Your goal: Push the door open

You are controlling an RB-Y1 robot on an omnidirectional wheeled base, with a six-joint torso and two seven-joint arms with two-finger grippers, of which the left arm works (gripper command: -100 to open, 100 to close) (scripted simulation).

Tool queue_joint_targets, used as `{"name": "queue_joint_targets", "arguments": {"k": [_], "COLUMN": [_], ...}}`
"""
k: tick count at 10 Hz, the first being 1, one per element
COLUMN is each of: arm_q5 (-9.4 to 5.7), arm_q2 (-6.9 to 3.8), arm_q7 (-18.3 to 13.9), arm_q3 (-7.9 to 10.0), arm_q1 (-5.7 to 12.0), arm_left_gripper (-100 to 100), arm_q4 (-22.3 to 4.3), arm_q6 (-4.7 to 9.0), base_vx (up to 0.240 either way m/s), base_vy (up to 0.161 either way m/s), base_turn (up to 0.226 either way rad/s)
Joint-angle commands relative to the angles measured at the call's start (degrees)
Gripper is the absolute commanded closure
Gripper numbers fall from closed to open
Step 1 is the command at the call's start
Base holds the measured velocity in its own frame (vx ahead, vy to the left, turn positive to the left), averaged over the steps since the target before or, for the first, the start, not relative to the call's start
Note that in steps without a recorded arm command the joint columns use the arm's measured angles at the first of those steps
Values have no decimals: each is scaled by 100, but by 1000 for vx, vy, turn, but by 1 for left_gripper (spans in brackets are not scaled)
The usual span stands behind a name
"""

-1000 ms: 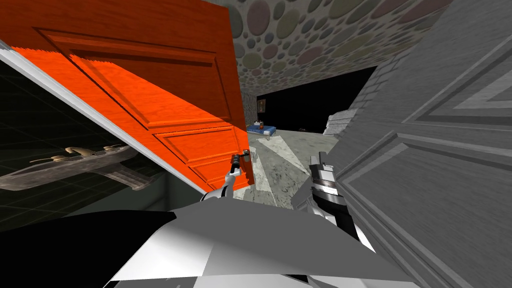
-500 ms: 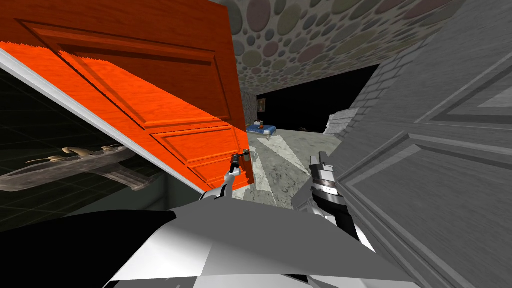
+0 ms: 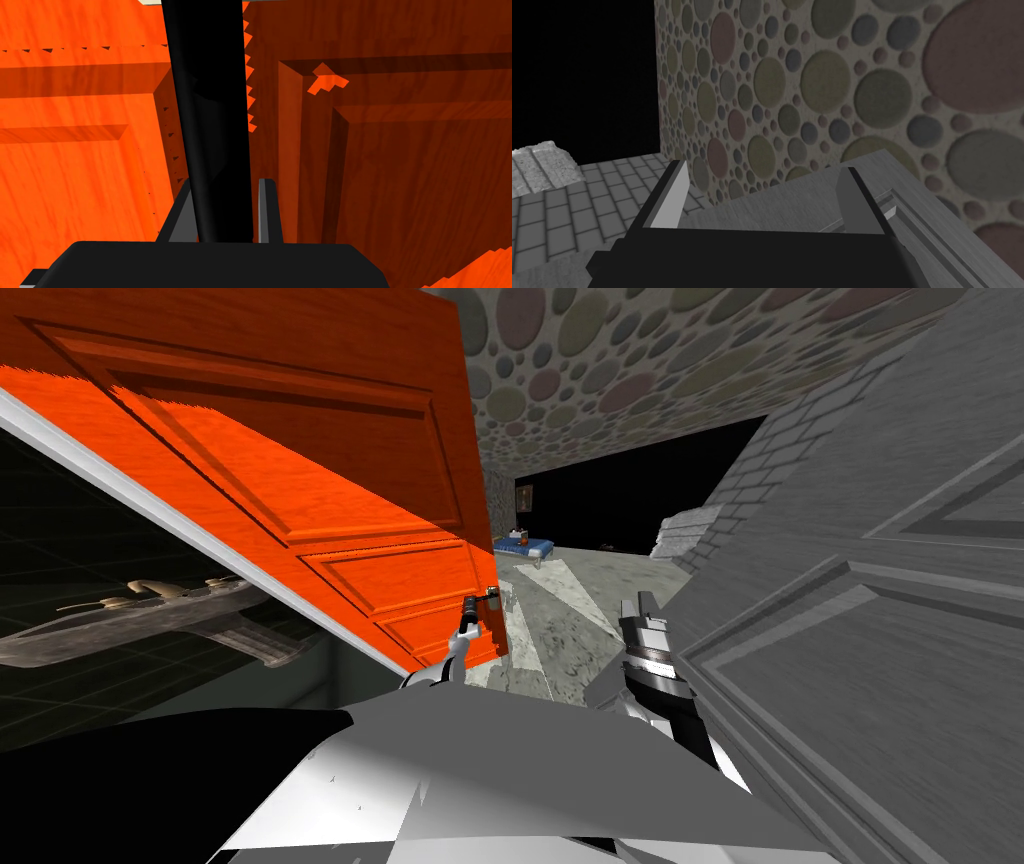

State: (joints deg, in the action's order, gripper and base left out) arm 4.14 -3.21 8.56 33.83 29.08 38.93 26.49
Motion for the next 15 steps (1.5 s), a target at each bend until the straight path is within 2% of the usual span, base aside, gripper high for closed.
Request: {"name": "queue_joint_targets", "arguments": {"k": [1, 3, 4, 5, 7, 8, 9, 14, 15], "arm_q5": [-20, -25, -35, -40, -40, -40, -49, -49, -63], "arm_q2": [-56, -33, 12, 38, 38, 38, 90, 90, 175], "arm_q7": [101, 154, 259, 309, 309, 309, 409, 409, 548], "arm_q3": [182, 250, 387, 451, 451, 451, 579, 579, 758], "arm_q1": [16, 35, 72, 90, 90, 90, 125, 125, 174], "arm_left_gripper": [100, 100, 100, 100, 100, 100, 100, 100, 100], "arm_q4": [36, 27, 8, 0, -64, 0, -18, -18, -42], "arm_q6": [100, 113, 138, 149, 149, 149, 173, 173, 206], "base_vx": [73, 103, 108, 126, 54, 0, 55, 23, 106], "base_vy": [2, -5, -9, -15, -4, 0, -12, -5, -28], "base_turn": [29, 45, 33, 30, 19, 0, 44, 7, 70]}}
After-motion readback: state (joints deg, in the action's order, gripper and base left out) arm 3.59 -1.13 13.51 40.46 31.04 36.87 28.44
